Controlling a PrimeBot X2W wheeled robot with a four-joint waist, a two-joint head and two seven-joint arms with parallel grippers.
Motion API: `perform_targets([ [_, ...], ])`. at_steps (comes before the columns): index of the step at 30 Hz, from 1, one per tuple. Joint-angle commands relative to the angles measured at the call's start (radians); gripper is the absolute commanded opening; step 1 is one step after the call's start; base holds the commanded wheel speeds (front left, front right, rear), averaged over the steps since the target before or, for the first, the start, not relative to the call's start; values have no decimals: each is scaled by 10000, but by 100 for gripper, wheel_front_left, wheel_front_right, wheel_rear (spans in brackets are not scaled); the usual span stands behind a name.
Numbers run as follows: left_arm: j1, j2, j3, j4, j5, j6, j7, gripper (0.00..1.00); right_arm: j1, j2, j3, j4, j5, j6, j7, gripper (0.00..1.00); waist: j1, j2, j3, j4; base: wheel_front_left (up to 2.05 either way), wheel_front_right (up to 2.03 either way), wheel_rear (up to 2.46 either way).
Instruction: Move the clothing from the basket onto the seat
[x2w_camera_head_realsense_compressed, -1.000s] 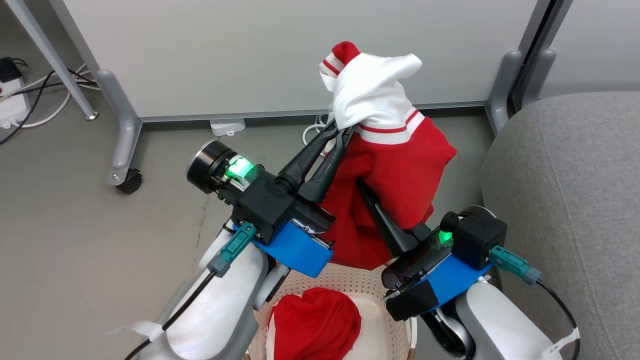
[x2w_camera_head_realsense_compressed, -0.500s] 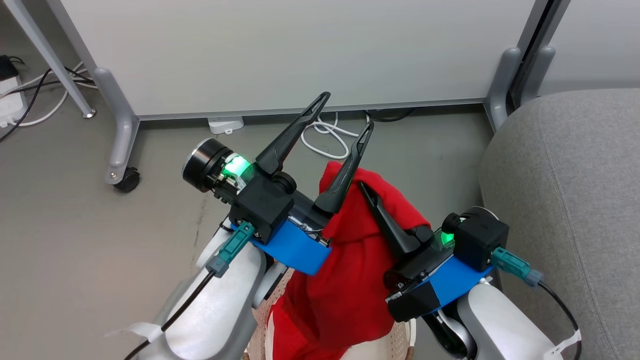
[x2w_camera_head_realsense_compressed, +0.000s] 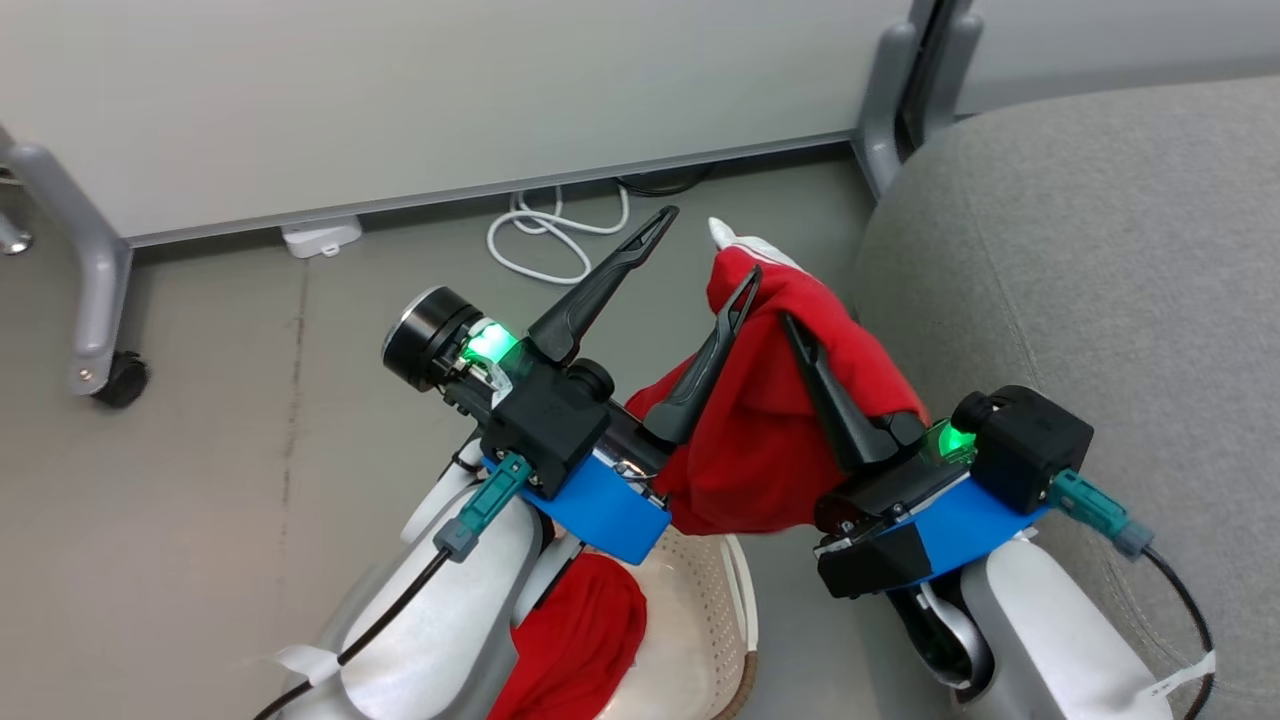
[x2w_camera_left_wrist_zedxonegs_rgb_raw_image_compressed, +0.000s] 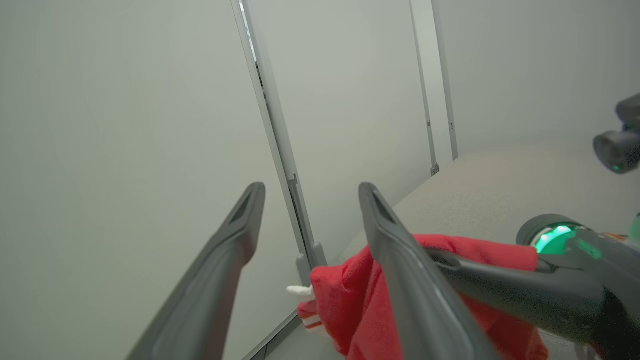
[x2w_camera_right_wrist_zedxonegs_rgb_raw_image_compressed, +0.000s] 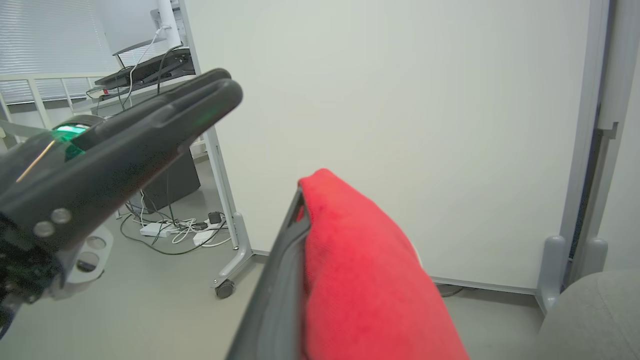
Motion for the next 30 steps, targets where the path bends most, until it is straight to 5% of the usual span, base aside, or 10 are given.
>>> perform_targets([
  [1, -222, 72, -11, 28, -30, -12, -27, 100, 58, 10, -101, -79, -92, 5, -40, 0, -1, 0, 391, -632, 0, 0, 0],
  [17, -818, 366, -1289, 626, -313, -11, -27, 100, 911, 242, -2197, -548, -395, 5, -41, 0, -1, 0, 1145, -3010, 0, 0, 0],
  [30, -1155, 418, -1421, 657, -340, -12, -27, 100, -299, 225, -3855, -1259, -867, 5, -41, 0, -1, 0, 1751, -2824, 0, 0, 0],
])
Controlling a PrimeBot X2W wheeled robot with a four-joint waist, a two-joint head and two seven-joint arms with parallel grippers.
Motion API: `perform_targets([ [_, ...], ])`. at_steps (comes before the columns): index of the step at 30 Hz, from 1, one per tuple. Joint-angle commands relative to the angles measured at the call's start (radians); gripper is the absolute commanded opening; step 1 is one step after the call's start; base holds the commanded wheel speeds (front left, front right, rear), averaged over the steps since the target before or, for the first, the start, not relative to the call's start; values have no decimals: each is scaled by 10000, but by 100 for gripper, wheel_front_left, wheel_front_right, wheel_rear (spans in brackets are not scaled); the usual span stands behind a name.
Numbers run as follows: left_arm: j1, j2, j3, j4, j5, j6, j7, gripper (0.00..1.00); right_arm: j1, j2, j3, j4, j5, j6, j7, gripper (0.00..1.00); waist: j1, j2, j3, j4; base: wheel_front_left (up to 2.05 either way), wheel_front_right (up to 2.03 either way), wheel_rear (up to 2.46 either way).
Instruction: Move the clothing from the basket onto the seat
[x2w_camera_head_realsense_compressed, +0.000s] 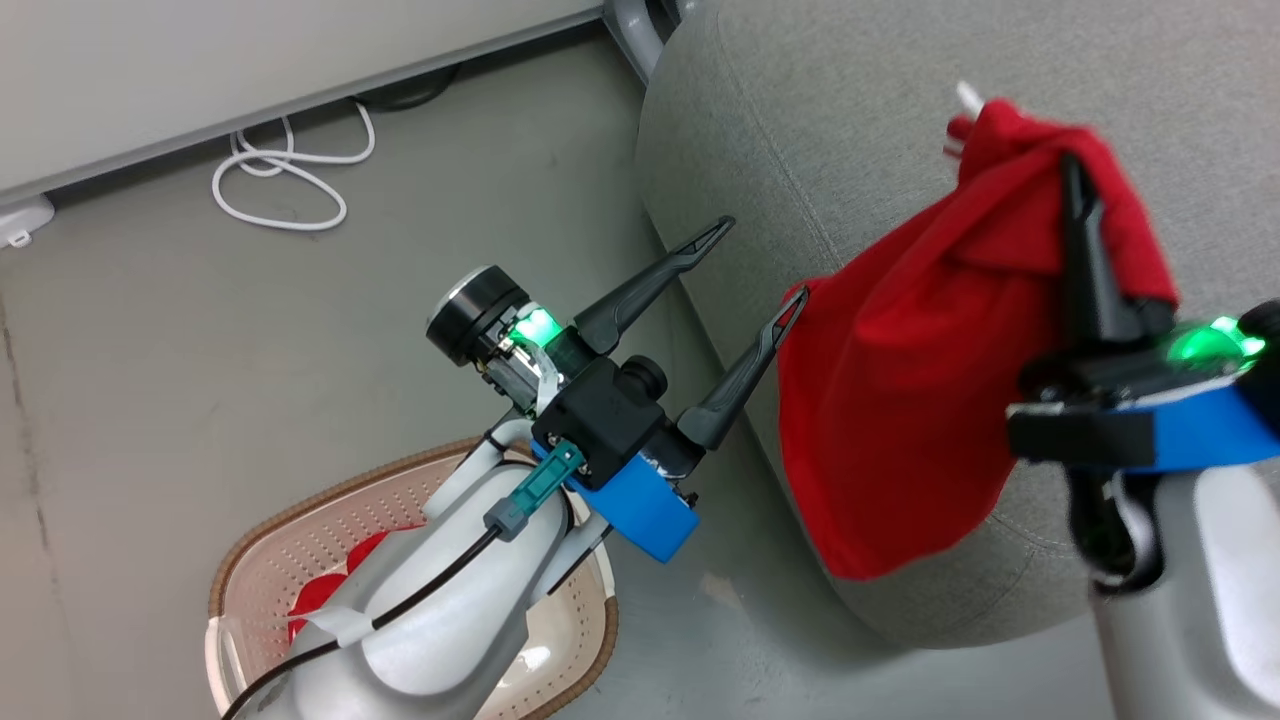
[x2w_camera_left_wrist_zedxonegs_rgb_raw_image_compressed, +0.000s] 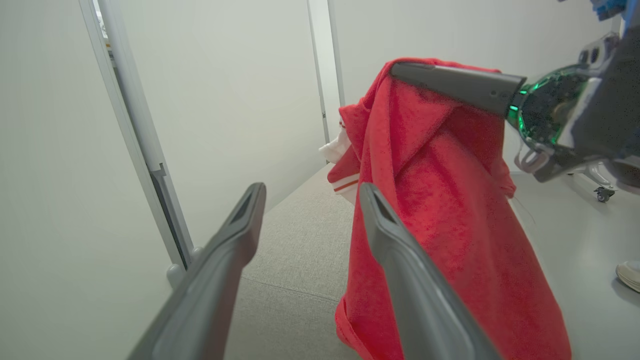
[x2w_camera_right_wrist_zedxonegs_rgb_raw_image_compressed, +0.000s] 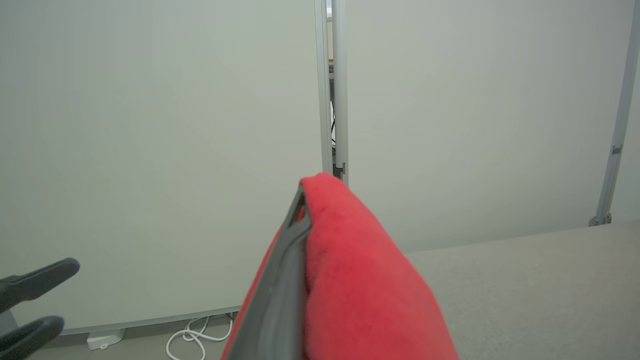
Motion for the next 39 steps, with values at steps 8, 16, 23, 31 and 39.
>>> perform_targets([
  [8, -1119, 173, -274, -27, 260, -10, -27, 100, -3483, -1379, -1804, -416, -410, 5, -40, 0, 0, -1, 2178, 684, 0, 0, 0],
  [16, -2233, 106, -559, -108, 441, -10, -25, 100, -5837, -3011, -3190, 1011, -639, 5, -39, 0, 0, -1, 4065, 1374, 0, 0, 0],
  [23, -2632, 191, -658, -119, 534, -10, -25, 100, -6265, -3595, -3587, 3452, -757, 3, -37, 0, 0, -1, 4866, 1599, 0, 0, 0],
  [31, -2763, 238, -666, -130, 563, -10, -26, 100, -5941, -3271, -3517, 6013, -897, 3, -40, 0, 0, -1, 5127, 1795, 0, 0, 0],
  [39, -2329, 266, -508, -141, 442, 123, -26, 100, -5280, -3047, -3482, 6223, -964, 3, -40, 100, 0, -1, 4170, 1664, 0, 0, 0],
])
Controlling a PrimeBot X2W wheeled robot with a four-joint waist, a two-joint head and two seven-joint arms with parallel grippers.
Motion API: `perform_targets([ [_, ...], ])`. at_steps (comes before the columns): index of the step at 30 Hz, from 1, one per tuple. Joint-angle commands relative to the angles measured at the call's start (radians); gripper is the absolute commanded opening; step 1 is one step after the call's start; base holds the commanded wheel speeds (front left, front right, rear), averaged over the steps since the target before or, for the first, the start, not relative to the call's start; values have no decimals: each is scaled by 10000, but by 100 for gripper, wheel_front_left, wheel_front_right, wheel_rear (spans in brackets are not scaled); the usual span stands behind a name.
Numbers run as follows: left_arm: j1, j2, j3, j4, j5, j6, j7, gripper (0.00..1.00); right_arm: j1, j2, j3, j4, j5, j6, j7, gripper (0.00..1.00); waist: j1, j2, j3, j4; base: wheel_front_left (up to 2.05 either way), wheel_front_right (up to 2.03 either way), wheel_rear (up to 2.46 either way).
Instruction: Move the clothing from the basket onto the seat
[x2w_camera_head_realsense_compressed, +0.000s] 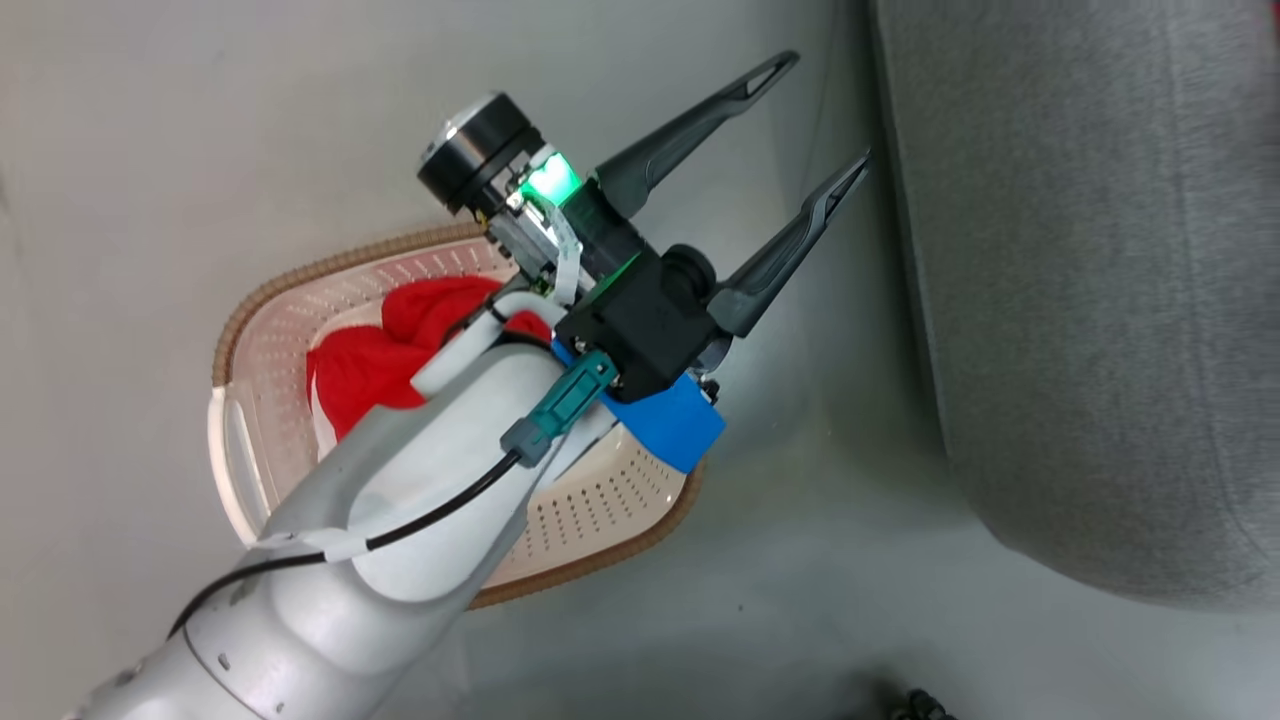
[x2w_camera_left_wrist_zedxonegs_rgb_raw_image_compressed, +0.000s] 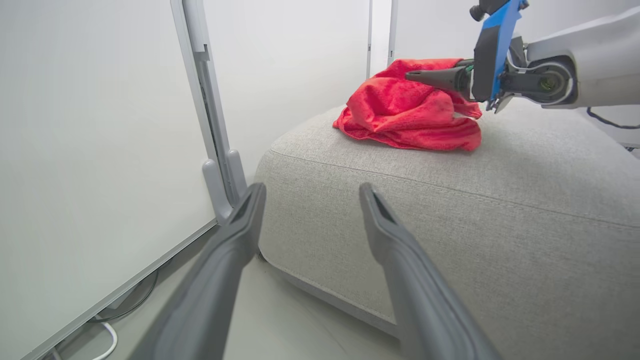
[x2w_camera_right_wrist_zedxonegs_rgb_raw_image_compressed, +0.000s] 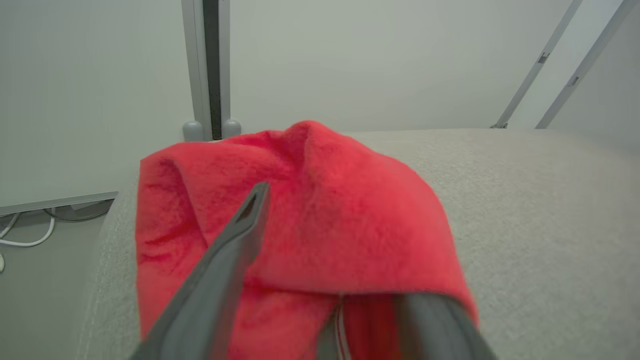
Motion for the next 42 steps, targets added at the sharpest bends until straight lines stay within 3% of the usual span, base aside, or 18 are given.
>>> perform_targets([
  [1, 165, -20, 59, -52, -65, 93, -26, 100, 335, 41, -18, -108, -31, 1, -36, 100, -1, 0, -502, -83, 0, 0, 0],
  [6, 939, -80, 400, -163, -311, 259, -26, 100, 2101, 299, 141, -985, -210, 0, -38, 100, -1, 0, -1753, -107, 0, 0, 0],
  [12, 2378, 58, 1173, -344, -593, 642, -27, 100, 4191, 1016, 335, -3025, -448, 1, -38, 100, -1, 0, -3273, 92, 0, 0, 0],
  [19, 4172, 193, 2563, -597, -778, 1188, -28, 100, 5860, 1741, 1328, -4746, -527, 3, -36, 100, -1, 0, -4828, 1036, 0, 0, 0],
  [24, 5309, 196, 3859, -810, -834, 1463, -27, 100, 6633, 2144, 2163, -5238, -432, 1, -35, 100, -1, 0, -5611, 1817, 0, 0, 0],
  [33, 6921, 83, 5778, -849, -616, 1409, -27, 100, 7656, 2644, 2932, -5511, -503, 1, -35, 100, -1, 0, -6788, 2650, 0, 0, 0],
  [42, 7779, -255, 6574, -965, -201, 1068, -27, 100, 8915, 2949, 2711, -5936, -721, 1, -35, 100, -1, 0, -7307, 2848, 0, 0, 0],
])
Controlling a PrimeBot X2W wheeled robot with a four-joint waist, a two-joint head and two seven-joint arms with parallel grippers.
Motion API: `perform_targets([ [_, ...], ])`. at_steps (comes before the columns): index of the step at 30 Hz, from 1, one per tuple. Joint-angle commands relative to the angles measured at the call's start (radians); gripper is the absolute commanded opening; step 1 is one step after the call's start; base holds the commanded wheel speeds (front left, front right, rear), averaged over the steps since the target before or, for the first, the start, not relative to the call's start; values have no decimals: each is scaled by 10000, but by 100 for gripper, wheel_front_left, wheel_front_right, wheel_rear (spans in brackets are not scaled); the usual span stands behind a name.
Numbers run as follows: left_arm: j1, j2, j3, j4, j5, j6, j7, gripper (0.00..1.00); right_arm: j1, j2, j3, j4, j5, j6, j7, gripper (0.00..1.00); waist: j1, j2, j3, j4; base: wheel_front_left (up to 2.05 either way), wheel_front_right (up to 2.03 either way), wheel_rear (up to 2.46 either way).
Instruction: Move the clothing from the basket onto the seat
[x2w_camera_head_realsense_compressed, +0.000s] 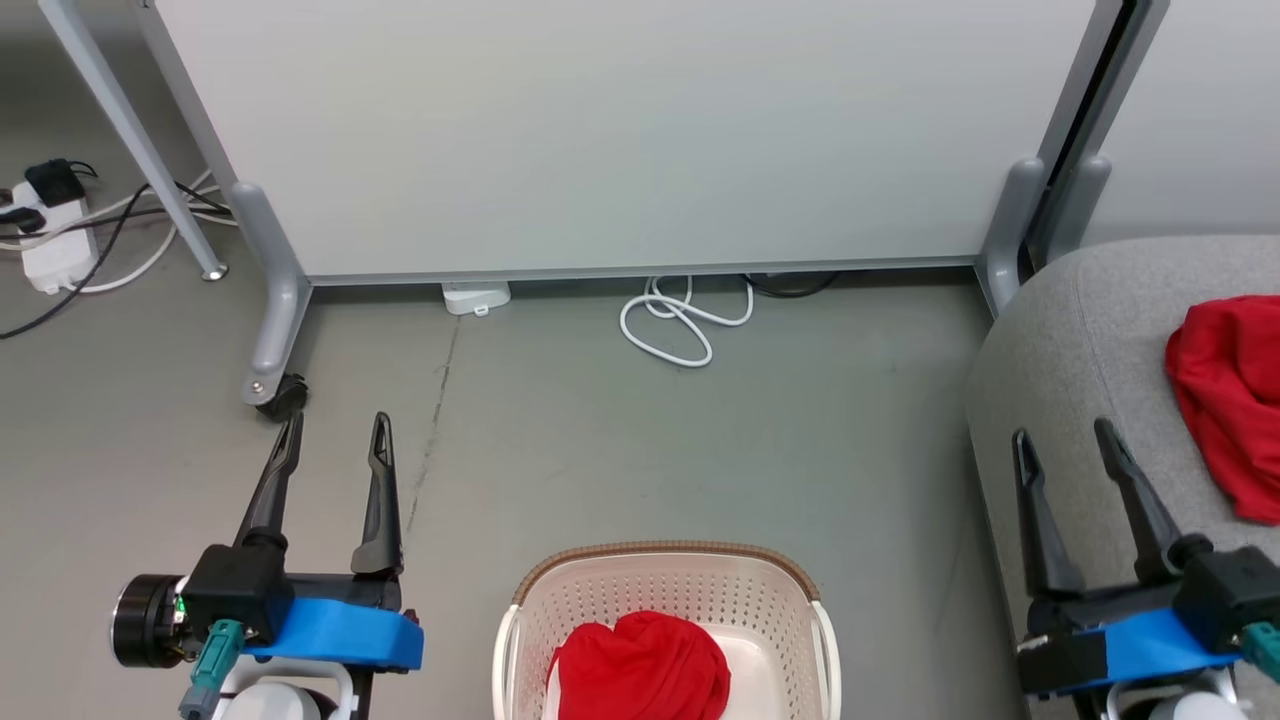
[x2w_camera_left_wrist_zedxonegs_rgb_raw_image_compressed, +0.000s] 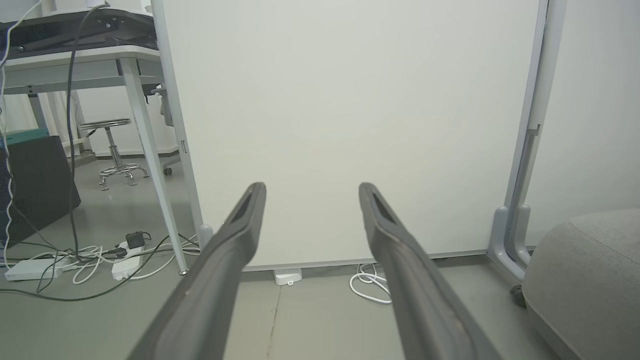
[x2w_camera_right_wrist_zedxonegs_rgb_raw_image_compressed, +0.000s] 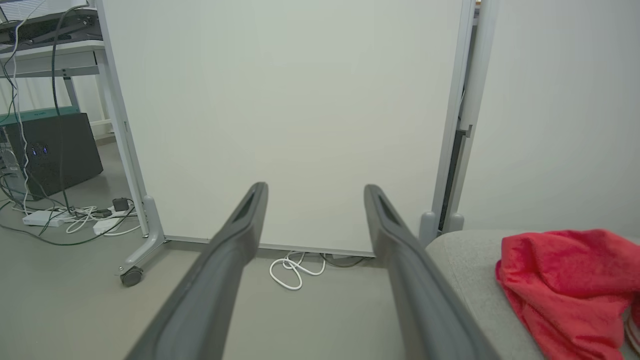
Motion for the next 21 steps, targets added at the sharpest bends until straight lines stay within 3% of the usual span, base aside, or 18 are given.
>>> perform_targets([
  [1, 103, -57, 107, -46, 91, -65, -27, 100, 237, 61, -13, -33, -38, 1, -35, 100, 3, -1, -59, 16, 0, 0, 0],
  [21, 129, -486, 658, 138, 626, -597, -27, 100, 471, 327, 32, -39, -125, 1, -35, 100, 3, -1, -103, -75, 0, 0, 0],
])
